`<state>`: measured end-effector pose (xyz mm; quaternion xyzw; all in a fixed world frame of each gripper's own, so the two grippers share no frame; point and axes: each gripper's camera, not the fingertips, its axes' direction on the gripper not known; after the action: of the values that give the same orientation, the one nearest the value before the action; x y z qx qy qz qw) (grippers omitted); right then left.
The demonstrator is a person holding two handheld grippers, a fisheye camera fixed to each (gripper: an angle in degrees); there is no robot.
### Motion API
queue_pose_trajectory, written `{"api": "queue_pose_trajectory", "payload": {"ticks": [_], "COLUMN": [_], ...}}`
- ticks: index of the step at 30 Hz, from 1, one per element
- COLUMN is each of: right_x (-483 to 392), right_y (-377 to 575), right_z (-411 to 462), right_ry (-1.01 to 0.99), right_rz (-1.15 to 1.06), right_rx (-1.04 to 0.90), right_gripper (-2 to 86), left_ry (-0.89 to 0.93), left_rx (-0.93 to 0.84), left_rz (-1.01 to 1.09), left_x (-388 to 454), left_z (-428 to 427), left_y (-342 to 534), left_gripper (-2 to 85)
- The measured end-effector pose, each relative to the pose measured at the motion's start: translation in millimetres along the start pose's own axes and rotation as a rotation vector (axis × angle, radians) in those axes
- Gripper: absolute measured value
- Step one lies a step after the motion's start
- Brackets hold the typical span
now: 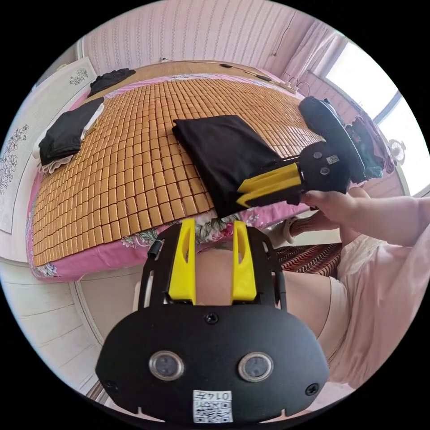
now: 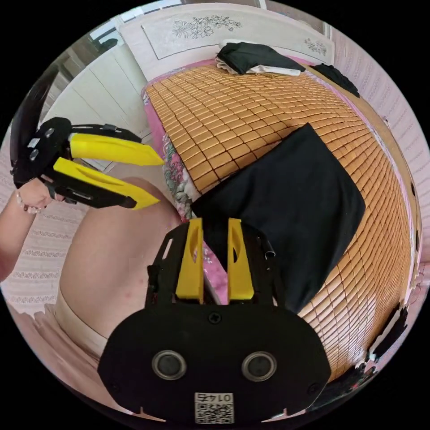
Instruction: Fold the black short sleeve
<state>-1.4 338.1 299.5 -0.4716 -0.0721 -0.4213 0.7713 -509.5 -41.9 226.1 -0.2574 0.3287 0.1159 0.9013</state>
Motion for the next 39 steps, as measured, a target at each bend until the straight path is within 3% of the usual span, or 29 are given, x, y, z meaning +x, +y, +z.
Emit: {"api": "queue_pose_trajectory", "payload": {"ticks": [4,8,13,15,25,30,32,39], "right_x": [61,122,187,199,216,211,210,220], "right_y": [36,106,203,233,222,200,209,269], "right_z": [-50,-108,-136,-140,-134,-101,-111,-181], "right_ry": [-0.207,-0.176,0.044,0.019,0.030,0.111,0.147,0.062], "right_rz": [0.179,0.354,0.661,0.745,0.663,0.528,0.527,0.584], "right_rx": [0.130,0.256,0.209,0.213,0.146,-0.095,-0.066,0.106], "right_gripper": [0.2,0.3,2.0,3.2,11.6,8.7,3.6,1.1], "left_ry": [0.085,0.091,0.114,0.099,0.152,0.116,0.103,0.185], "left_rx": [-0.045,-0.098,-0.191,-0.230,-0.216,-0.215,-0.229,-0.217], "left_rz": [-0.087,-0.108,-0.077,-0.084,-0.107,-0.082,-0.093,-0.083], "left_x": [-1,7,21,25,46,74,78,95], "left_z": [24,56,90,100,109,109,109,99], "left_y": [-17,-50,-89,-98,-109,-112,-114,-100], "left_gripper": [11.4,12.0,10.8,9.2,9.2,9.2,7.5,0.2]}}
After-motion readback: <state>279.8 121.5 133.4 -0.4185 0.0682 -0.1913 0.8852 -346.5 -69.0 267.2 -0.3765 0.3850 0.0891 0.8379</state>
